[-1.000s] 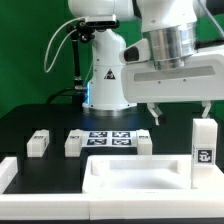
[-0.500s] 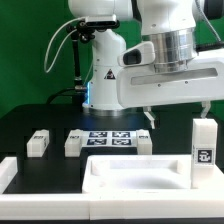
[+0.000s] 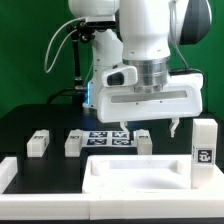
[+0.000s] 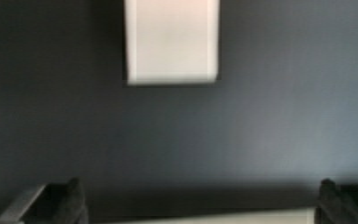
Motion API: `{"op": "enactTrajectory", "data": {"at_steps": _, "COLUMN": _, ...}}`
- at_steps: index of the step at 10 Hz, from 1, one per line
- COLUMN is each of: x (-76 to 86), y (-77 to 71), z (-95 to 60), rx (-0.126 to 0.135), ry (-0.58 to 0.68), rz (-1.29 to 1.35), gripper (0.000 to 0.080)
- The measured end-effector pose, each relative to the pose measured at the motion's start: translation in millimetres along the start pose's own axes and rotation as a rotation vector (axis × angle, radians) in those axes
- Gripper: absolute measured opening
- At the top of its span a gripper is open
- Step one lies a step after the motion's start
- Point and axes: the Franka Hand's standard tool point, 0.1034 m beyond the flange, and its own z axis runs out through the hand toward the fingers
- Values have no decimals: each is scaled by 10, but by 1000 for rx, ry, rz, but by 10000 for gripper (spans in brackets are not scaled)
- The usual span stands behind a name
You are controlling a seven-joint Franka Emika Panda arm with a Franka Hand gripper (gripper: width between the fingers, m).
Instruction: Assemble desk
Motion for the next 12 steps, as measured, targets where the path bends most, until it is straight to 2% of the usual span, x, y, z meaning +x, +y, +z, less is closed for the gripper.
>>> {"op": "enactTrajectory", "data": {"at_steps": 1, "x": -84, "y": -17, "z": 8, "rx": 18, "ry": -113, "rz": 7, "gripper": 648}}
{"op": "enactTrajectory", "data": {"at_steps": 2, "x": 6, "y": -15, "z": -6, "rx": 24, "ry": -145, "rz": 13, "gripper": 648}}
{"op": "enactTrajectory", "data": {"at_steps": 4, "x": -176, "y": 1, "z": 103, "rx": 36, "ry": -344, "rz": 27, "gripper": 648}}
{"op": "enactTrajectory", "data": {"at_steps": 5, "x": -265, "y": 45, "z": 170, "rx": 14, "ry": -465, "rz": 35, "gripper": 648}}
{"op": "enactTrajectory", "data": {"at_steps": 6, "x": -301, "y": 63, "z": 202, "rx": 12, "ry": -547, "rz": 52, "gripper": 648}}
{"op": "enactTrajectory", "data": {"at_steps": 9, "x": -359, "y": 125, "z": 222, "rx": 22, "ry": -707, "rz": 78, "gripper": 648}}
{"op": "enactTrajectory", "data": {"at_steps": 11, "x": -388, "y": 143, "z": 262, "rx": 30, "ry": -861, "rz": 84, "gripper": 648}}
{"op": "enactTrajectory", "data": {"at_steps": 12, "x": -361, "y": 121, "z": 298, "rx": 28, "ry": -863, "rz": 84, "gripper": 648}}
